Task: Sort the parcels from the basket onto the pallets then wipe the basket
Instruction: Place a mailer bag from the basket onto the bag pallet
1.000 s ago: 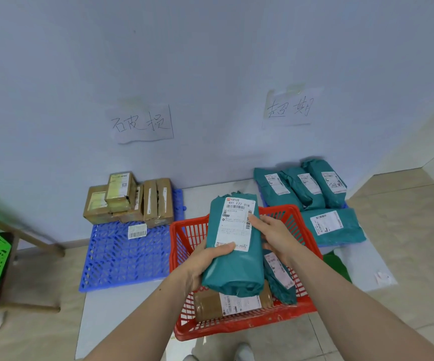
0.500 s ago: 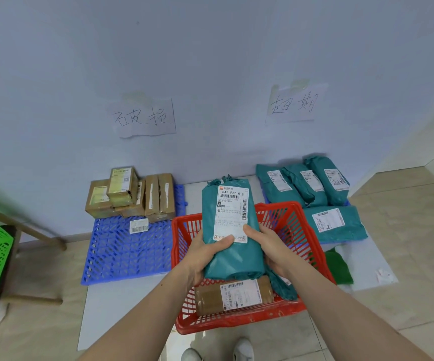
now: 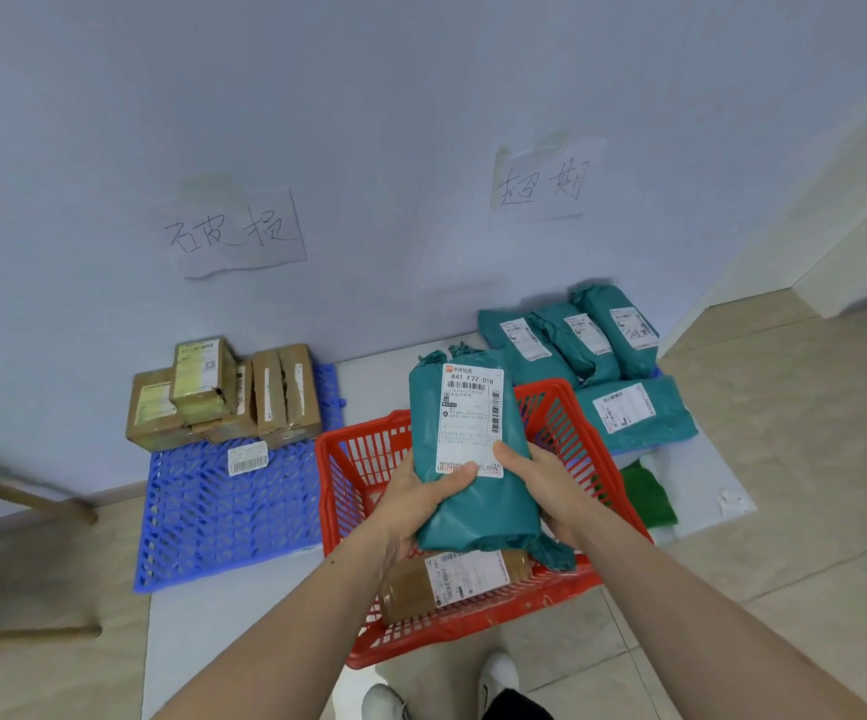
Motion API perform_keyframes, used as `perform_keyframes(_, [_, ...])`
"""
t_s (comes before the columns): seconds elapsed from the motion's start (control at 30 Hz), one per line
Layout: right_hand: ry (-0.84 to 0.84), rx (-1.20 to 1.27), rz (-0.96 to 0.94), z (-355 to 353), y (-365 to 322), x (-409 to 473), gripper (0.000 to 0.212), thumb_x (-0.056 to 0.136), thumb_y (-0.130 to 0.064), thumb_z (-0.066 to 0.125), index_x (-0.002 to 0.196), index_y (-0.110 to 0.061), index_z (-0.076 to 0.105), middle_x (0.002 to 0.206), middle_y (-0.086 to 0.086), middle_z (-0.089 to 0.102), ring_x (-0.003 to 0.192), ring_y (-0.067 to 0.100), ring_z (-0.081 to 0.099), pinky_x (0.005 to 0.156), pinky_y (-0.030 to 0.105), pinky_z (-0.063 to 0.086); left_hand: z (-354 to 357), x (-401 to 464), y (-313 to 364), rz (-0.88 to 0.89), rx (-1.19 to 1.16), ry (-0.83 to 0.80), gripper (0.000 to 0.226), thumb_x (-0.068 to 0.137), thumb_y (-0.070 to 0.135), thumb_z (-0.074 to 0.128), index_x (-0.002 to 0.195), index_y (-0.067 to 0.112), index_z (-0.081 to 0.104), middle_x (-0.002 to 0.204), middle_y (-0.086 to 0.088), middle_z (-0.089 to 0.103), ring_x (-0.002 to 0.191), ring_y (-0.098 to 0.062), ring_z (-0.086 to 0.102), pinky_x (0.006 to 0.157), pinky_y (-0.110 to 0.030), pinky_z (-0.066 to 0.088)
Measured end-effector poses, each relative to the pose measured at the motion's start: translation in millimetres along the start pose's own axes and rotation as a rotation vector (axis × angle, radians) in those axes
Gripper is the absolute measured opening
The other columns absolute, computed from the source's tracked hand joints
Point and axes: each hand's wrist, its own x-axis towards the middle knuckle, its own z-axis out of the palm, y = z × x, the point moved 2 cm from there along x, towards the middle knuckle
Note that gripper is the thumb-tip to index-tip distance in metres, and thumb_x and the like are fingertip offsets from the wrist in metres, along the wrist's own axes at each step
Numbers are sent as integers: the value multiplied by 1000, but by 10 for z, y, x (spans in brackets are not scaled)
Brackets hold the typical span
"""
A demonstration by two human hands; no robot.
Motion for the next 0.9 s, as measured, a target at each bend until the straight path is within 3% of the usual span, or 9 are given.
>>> perform_keyframes(0.17, [42, -16, -15, -350, -43, -37, 27, 99, -31, 58, 124, -21, 62, 114, 1, 73, 101, 19, 71, 81, 30, 58, 350, 115, -46, 0, -8, -10, 57, 76, 22, 81, 128, 16, 57, 117, -6, 72, 104, -25, 70, 80, -34, 58])
perform_keyframes(0.3, [66, -39, -50, -830, -221, -34, 25, 97, -32, 61, 119, -22, 65, 108, 0, 75, 98, 19, 72, 85, 33, 58, 809, 306, -45, -1, -13, -18, 51, 79, 18, 79, 126, 18, 58, 114, -4, 73, 103, -25, 71, 84, -39, 58])
perform_keyframes(0.4, [57, -80, -52, -1298, -373, -4, 30, 97, -36, 61, 122, -20, 63, 114, 4, 73, 102, 22, 71, 93, 40, 56, 1247, 502, -99, 15, -34, -3, 54, 79, 18, 80, 129, 18, 58, 116, -4, 72, 105, -26, 70, 89, -42, 57])
perform_keyframes(0.63, [61, -124, -51, -2348, -635, 160, 36, 94, -42, 62, 123, -20, 63, 112, 2, 73, 101, 20, 71, 90, 36, 56, 2197, 984, -282, 1, -59, 8, 64, 77, 28, 82, 134, 19, 54, 121, -6, 70, 109, -27, 68, 93, -43, 56])
perform_keyframes(0.9, [68, -99, -36, -2774, -911, 655, 26, 92, -48, 62, 110, -29, 65, 115, 1, 72, 104, 21, 69, 96, 40, 54, 2540, 1603, -129, -22, -126, 61, 56, 81, 18, 79, 131, 18, 55, 120, -7, 70, 109, -28, 68, 91, -45, 56])
